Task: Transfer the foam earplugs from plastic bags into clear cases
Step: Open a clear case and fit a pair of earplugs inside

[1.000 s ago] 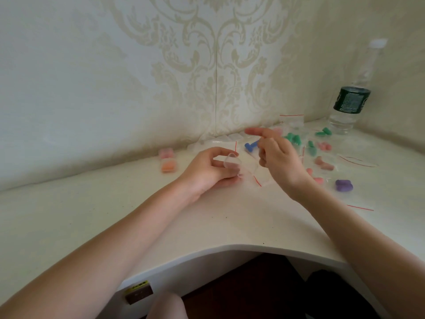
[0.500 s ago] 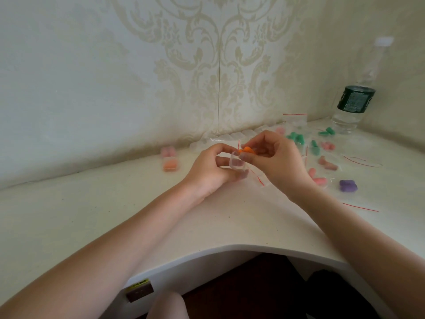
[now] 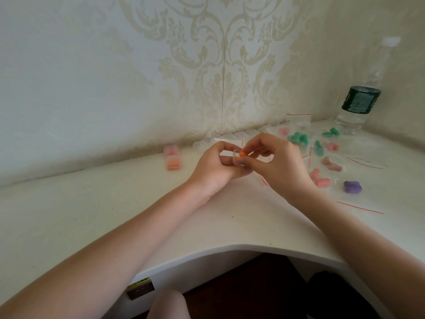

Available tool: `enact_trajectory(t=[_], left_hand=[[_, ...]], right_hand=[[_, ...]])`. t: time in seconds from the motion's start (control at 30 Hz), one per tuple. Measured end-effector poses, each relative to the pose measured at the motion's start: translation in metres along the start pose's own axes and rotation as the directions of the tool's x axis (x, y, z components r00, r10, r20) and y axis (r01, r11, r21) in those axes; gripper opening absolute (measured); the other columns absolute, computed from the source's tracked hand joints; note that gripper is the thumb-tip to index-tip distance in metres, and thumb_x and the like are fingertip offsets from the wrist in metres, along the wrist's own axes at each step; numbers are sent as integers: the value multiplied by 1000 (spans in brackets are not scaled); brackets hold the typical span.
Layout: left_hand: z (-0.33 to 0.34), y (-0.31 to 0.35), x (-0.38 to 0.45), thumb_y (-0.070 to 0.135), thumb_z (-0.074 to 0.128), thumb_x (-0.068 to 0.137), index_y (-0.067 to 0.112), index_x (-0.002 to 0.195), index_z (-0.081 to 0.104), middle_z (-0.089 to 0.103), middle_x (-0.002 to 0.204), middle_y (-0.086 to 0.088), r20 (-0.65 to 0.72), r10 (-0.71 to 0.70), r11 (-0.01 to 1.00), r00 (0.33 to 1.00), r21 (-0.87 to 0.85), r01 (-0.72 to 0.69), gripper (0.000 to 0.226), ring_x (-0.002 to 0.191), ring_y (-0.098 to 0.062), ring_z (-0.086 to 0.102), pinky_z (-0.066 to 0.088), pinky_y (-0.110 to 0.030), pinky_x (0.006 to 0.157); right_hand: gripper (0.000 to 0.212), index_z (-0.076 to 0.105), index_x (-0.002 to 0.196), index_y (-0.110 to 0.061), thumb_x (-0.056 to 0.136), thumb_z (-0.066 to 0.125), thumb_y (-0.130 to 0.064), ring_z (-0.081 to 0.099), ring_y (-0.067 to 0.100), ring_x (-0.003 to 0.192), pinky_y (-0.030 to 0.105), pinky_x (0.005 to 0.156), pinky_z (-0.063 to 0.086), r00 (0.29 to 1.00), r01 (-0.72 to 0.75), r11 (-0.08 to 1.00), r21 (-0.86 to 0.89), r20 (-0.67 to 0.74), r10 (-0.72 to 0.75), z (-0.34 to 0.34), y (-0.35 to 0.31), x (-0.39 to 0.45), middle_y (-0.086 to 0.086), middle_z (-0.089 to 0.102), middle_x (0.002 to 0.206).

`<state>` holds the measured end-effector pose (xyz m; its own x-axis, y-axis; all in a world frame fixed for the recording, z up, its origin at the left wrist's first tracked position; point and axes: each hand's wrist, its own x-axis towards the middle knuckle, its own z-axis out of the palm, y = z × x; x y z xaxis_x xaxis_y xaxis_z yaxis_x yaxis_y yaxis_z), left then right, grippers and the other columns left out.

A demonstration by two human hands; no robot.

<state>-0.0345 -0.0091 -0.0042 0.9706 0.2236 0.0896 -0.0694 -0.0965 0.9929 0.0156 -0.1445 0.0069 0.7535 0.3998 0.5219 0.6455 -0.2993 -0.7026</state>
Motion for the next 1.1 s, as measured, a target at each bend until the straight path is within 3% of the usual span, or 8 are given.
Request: enact_trajectory(t=[0.17, 0.33, 0.6, 0.77, 0.83, 0.93, 1.0, 1.1], left_hand=[[-2, 11, 0, -13, 50, 80, 4, 96, 63, 69, 95, -17, 138, -93, 913, 986, -382, 140, 26, 88, -23, 70, 55, -30, 87], [-1, 7, 1, -9, 62, 82, 2, 106, 57, 71, 88, -15, 84, -107, 923, 991, -361, 130, 26, 88, -24, 71, 57, -26, 80], [-1, 7, 2, -10, 61, 81, 5, 99, 58, 71, 83, -13, 95, -115, 924, 989, -355, 141, 24, 90, -28, 71, 57, -27, 80], [-2, 6, 4, -1, 62, 87, 5, 93, 57, 71, 79, -13, 85, -149, 900, 985, -402, 171, 10, 79, -25, 71, 59, -26, 73], [-2, 5, 5, -2, 61, 87, 4, 91, 57, 70, 82, -16, 66, -169, 887, 983, -425, 181, 8, 76, -26, 72, 59, -26, 70], [-4, 5, 7, -4, 58, 89, 1, 87, 55, 68, 80, -17, 47, -206, 857, 977, -474, 204, 6, 74, -28, 71, 60, -28, 68], [-5, 4, 9, -4, 56, 89, -1, 92, 56, 68, 80, -17, 41, -221, 845, 974, -490, 213, 4, 76, -28, 71, 60, -28, 69], [-6, 4, 12, 2, 57, 91, -5, 104, 58, 66, 83, -16, 56, -232, 844, 971, -485, 230, 15, 77, -25, 72, 60, -27, 69]], right_hand=[[3, 73, 82, -16, 80, 74, -14, 54, -6, 73, 4, 71, 35, 999, 47, 998, -44, -3, -48, -2, 2, 1, -9, 67, 76], [15, 76, 92, -16, 84, 68, -6, 55, -9, 78, 4, 72, 38, 997, 80, 992, -101, 32, -77, -2, 4, 2, -9, 69, 80], [20, 61, 90, -20, 78, 76, -27, 48, 3, 85, 6, 71, 33, 995, 32, 986, -161, -85, -47, 0, 8, 4, -14, 57, 86], [17, 61, 95, -20, 82, 71, -20, 56, 0, 81, 7, 68, 40, 994, -101, 995, -4, -43, 101, 3, 8, 5, -11, 61, 90], [10, 64, 99, -18, 90, 62, -22, 63, 9, 79, 19, 74, 53, 980, -196, 971, 138, -19, 200, 4, 7, 6, -4, 66, 94], [23, 63, 110, -21, 101, 44, -29, 66, 10, 75, 31, 75, 57, 930, -356, 857, 373, 53, 363, 3, 4, 7, -2, 69, 98], [24, 62, 114, -23, 101, 42, -27, 66, 7, 76, 27, 74, 56, 923, -369, 832, 414, 63, 379, 2, 4, 7, -5, 69, 96], [20, 64, 113, -19, 96, 55, -19, 68, 9, 84, 25, 73, 55, 957, -286, 897, 338, 64, 281, 5, 5, 4, -2, 72, 93]])
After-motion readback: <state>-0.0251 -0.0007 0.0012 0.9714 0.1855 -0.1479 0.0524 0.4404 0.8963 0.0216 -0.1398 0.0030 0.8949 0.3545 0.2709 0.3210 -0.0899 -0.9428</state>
